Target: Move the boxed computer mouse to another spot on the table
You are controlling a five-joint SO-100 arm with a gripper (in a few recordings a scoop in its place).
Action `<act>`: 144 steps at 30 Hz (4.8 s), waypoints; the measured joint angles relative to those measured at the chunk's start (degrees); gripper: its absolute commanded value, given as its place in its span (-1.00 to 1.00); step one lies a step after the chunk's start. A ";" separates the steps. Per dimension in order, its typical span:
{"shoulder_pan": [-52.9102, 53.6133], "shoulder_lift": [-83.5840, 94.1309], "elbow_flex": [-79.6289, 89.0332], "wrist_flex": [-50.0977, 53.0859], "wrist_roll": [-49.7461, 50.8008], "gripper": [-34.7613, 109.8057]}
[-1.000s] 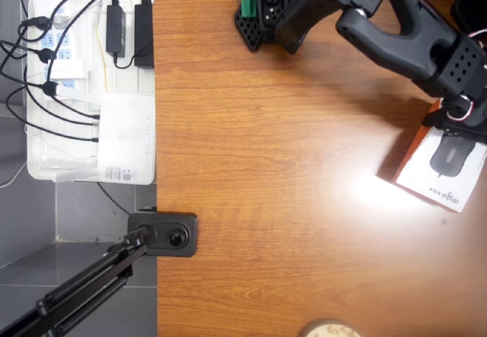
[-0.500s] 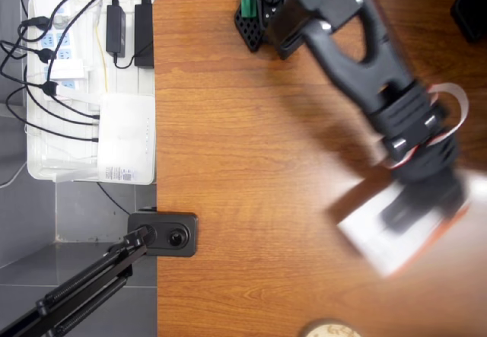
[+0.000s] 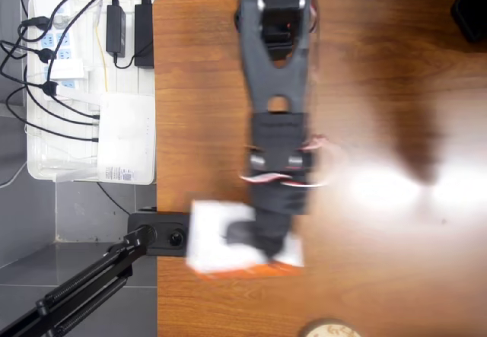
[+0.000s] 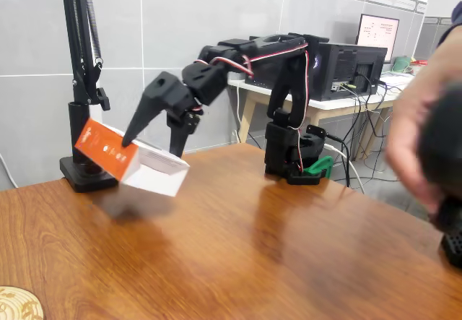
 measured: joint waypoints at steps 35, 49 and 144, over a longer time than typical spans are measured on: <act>9.84 4.04 5.27 25.14 2.81 -0.52; 11.34 4.39 5.45 23.03 3.52 -0.19; 14.24 38.06 5.71 -5.89 -1.14 -0.52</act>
